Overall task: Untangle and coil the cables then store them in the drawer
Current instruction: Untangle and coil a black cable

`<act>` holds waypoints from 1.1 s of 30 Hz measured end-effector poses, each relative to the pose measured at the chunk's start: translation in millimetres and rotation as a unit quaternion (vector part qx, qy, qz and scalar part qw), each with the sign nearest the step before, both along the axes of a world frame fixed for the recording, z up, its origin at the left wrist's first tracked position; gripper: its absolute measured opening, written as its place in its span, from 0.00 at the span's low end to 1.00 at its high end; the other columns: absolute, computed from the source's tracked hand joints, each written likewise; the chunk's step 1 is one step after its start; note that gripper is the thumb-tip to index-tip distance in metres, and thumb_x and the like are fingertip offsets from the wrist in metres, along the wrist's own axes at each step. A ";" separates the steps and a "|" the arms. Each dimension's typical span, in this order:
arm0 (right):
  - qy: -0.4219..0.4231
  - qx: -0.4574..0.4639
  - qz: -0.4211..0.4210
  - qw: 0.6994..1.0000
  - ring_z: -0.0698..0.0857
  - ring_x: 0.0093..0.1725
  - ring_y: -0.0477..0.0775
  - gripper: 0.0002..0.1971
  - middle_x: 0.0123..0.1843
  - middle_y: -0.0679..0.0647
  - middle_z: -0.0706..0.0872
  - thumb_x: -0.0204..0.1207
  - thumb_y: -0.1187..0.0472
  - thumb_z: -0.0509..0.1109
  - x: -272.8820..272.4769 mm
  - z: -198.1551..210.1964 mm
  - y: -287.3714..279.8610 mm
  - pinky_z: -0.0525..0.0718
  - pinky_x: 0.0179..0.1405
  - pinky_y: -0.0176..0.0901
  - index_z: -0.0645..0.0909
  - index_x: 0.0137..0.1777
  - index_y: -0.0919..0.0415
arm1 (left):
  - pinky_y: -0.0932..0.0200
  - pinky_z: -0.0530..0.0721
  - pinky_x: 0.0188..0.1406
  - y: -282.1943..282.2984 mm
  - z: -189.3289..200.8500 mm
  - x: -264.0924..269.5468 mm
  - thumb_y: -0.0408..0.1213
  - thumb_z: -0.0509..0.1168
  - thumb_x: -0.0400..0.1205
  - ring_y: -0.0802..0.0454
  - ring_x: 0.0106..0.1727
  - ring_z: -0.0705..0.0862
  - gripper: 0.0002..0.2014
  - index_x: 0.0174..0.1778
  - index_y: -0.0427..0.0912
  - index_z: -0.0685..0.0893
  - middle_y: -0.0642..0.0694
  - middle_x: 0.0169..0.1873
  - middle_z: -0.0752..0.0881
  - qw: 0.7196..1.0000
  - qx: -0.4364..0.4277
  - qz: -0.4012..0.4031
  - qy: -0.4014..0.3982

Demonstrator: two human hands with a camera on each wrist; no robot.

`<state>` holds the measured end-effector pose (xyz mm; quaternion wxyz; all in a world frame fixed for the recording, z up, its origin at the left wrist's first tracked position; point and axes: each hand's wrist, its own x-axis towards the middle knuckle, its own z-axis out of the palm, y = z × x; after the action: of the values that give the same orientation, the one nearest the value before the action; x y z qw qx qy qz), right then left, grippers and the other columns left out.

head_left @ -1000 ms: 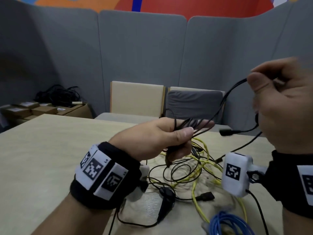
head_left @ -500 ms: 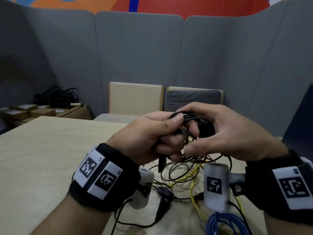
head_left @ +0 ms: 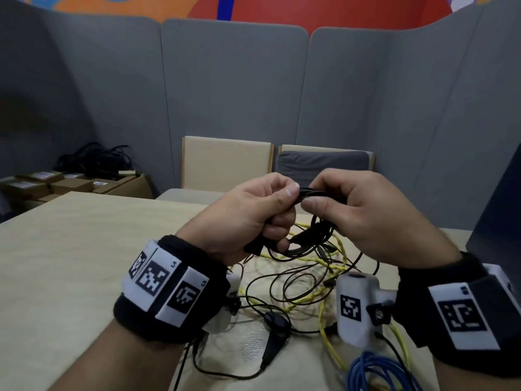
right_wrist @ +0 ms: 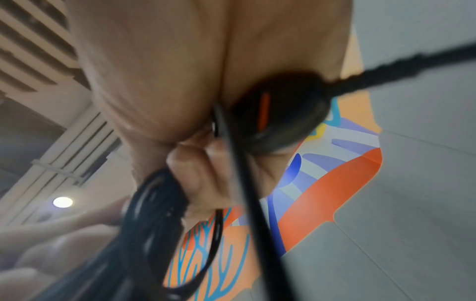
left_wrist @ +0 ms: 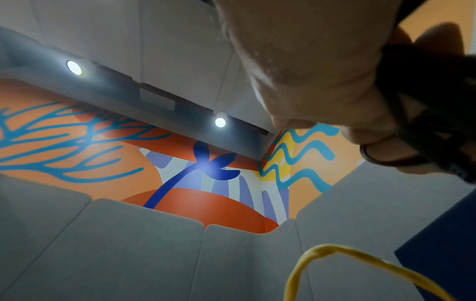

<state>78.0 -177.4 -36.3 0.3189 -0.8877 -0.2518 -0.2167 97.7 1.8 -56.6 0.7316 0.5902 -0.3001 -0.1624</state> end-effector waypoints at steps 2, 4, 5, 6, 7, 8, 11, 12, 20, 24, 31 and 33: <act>-0.019 -0.007 0.000 1.000 0.73 0.24 0.44 0.11 0.25 0.44 0.78 0.76 0.51 0.72 2.0 -2.5 3.0 0.67 0.23 0.34 0.83 0.37 0.56 | 0.64 0.76 0.23 1.5 1.6 -0.4 0.45 0.58 0.80 0.60 0.19 0.62 0.11 0.44 0.39 0.71 0.50 0.23 0.65 0.999 0.034 0.005 -0.002; -0.026 -0.014 0.005 1.000 0.75 0.25 0.44 0.12 0.25 0.44 0.80 0.75 0.49 0.72 2.6 -2.9 6.0 0.68 0.23 0.33 0.85 0.37 0.56 | 0.65 0.75 0.21 4.7 2.5 -0.8 0.47 0.58 0.79 0.60 0.19 0.61 0.13 0.39 0.39 0.73 0.51 0.22 0.62 0.998 0.059 0.005 0.000; -0.020 -0.010 0.011 1.000 0.75 0.24 0.43 0.13 0.24 0.43 0.80 0.74 0.47 0.72 2.4 -2.6 6.3 0.69 0.23 0.31 0.86 0.37 0.56 | 0.65 0.75 0.20 5.6 2.6 -1.1 0.47 0.58 0.78 0.60 0.18 0.60 0.13 0.36 0.40 0.73 0.51 0.22 0.62 0.998 0.063 0.004 0.004; -0.007 0.004 0.022 1.000 0.75 0.23 0.42 0.15 0.22 0.43 0.79 0.71 0.43 0.71 3.2 -2.8 5.5 0.68 0.23 0.30 0.86 0.36 0.55 | 0.65 0.74 0.19 6.2 3.1 -1.8 0.47 0.59 0.78 0.60 0.18 0.60 0.13 0.34 0.41 0.73 0.52 0.21 0.62 0.998 0.058 -0.001 0.012; 0.007 0.035 0.041 0.999 0.73 0.21 0.42 0.18 0.21 0.43 0.78 0.68 0.38 0.70 3.8 -2.9 4.2 0.66 0.22 0.30 0.86 0.36 0.54 | 0.65 0.74 0.19 6.4 3.9 -2.6 0.46 0.58 0.79 0.61 0.17 0.60 0.13 0.34 0.41 0.72 0.52 0.21 0.61 0.999 0.038 -0.009 0.026; 0.020 0.079 0.060 0.995 0.71 0.20 0.42 0.22 0.21 0.46 0.78 0.65 0.33 0.70 4.1 -2.3 1.8 0.66 0.21 0.33 0.86 0.36 0.53 | 0.66 0.74 0.18 6.7 5.3 -2.7 0.46 0.58 0.79 0.62 0.16 0.61 0.12 0.34 0.42 0.71 0.53 0.20 0.62 0.998 0.002 -0.022 0.050; 0.009 0.160 0.041 0.986 0.74 0.21 0.42 0.20 0.28 0.47 0.84 0.68 0.33 0.70 6.7 -0.7 -12.6 0.68 0.20 0.31 0.87 0.41 0.50 | 0.68 0.75 0.20 12.3 10.6 3.7 0.45 0.54 0.83 0.65 0.14 0.65 0.12 0.36 0.44 0.71 0.56 0.18 0.66 0.978 -0.148 -0.071 0.131; -0.009 0.144 0.012 0.989 0.79 0.25 0.39 0.12 0.30 0.40 0.85 0.72 0.40 0.72 8.2 -0.7 -17.7 0.71 0.24 0.25 0.87 0.42 0.48 | 0.68 0.76 0.21 14.1 11.9 6.8 0.45 0.53 0.84 0.64 0.14 0.66 0.12 0.37 0.44 0.71 0.57 0.18 0.68 0.968 -0.189 -0.078 0.143; -0.148 0.086 -0.174 0.970 0.78 0.33 0.44 0.09 0.34 0.39 0.82 0.82 0.60 0.69 16.9 1.9 -52.3 0.72 0.34 0.33 0.81 0.40 0.48 | 0.67 0.74 0.18 13.7 9.0 7.1 0.43 0.56 0.82 0.64 0.13 0.64 0.10 0.41 0.40 0.75 0.56 0.17 0.65 0.983 -0.145 -0.034 0.107; -0.238 0.106 -0.230 0.938 0.71 0.33 0.51 0.07 0.34 0.47 0.75 0.86 0.56 0.60 7.9 10.5 -54.8 0.63 0.31 0.42 0.76 0.47 0.53 | 0.64 0.77 0.22 5.3 -2.8 3.4 0.42 0.59 0.82 0.61 0.15 0.65 0.11 0.40 0.39 0.77 0.53 0.19 0.67 0.998 0.015 -0.057 0.014; -0.284 0.171 -0.279 0.901 0.77 0.39 0.59 0.09 0.37 0.55 0.76 0.86 0.51 0.56 7.7 11.7 -54.9 0.70 0.38 0.46 0.72 0.46 0.52 | 0.41 0.77 0.44 4.4 -10.9 3.8 0.41 0.56 0.83 0.52 0.22 0.74 0.12 0.38 0.38 0.74 0.50 0.22 0.69 0.989 0.119 -0.063 -0.066; -0.227 0.143 -0.277 0.923 0.78 0.36 0.60 0.09 0.33 0.51 0.76 0.86 0.52 0.58 6.9 11.8 -58.9 0.71 0.36 0.46 0.73 0.44 0.51 | 0.32 0.77 0.56 6.2 -8.1 2.8 0.40 0.56 0.84 0.51 0.24 0.78 0.11 0.38 0.38 0.74 0.51 0.20 0.69 0.993 0.089 -0.048 -0.062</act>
<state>84.8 -236.3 -24.5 0.3040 -0.7941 -0.0275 -0.5256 100.5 8.0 -64.7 0.6475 0.6466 -0.3574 -0.1867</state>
